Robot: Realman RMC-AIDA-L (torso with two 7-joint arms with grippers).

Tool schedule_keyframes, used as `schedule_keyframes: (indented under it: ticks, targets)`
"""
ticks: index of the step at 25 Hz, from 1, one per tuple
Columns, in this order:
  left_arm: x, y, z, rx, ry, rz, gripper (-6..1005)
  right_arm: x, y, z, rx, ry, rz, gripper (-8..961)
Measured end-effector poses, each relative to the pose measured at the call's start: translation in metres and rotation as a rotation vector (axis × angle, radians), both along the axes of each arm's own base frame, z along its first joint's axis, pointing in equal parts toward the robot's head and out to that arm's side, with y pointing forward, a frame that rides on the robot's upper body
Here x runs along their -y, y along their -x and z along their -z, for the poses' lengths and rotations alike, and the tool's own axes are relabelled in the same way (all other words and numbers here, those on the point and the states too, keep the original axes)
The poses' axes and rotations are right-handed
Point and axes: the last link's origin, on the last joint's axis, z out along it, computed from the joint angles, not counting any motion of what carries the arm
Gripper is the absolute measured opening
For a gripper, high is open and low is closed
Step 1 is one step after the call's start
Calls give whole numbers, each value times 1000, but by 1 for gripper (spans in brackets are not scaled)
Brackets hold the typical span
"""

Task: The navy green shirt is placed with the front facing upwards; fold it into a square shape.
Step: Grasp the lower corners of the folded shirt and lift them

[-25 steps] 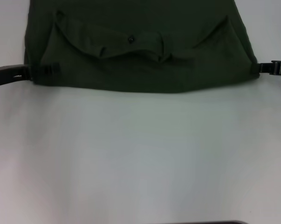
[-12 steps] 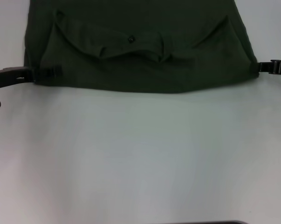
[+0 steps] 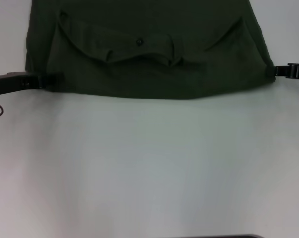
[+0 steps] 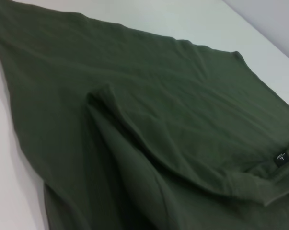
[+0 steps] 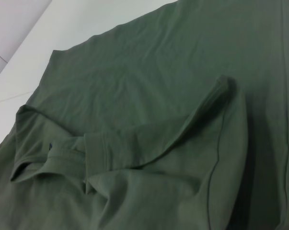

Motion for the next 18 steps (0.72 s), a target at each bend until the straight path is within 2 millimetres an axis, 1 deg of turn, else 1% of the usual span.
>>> schedule_keyframes:
  ticks: [4,9,13,17,18]
  targets:
    - [0,-1,0,2,3,1,422,0,0,0,0,0,1,22]
    - [1,3,-5,2,-15,-6,190,1,-3,-1,5,-4,7,22]
    - [4,5,-12,1,-31,-7,96,3,-5,-2,9,-8,14,22]
    - [10,8,-14,7,-21,-7,1,6,-7,-2,8,-5,17,22]
    - [11,9,-14,8,-19,-7,1,7,-8,-2,8,-3,14,22]
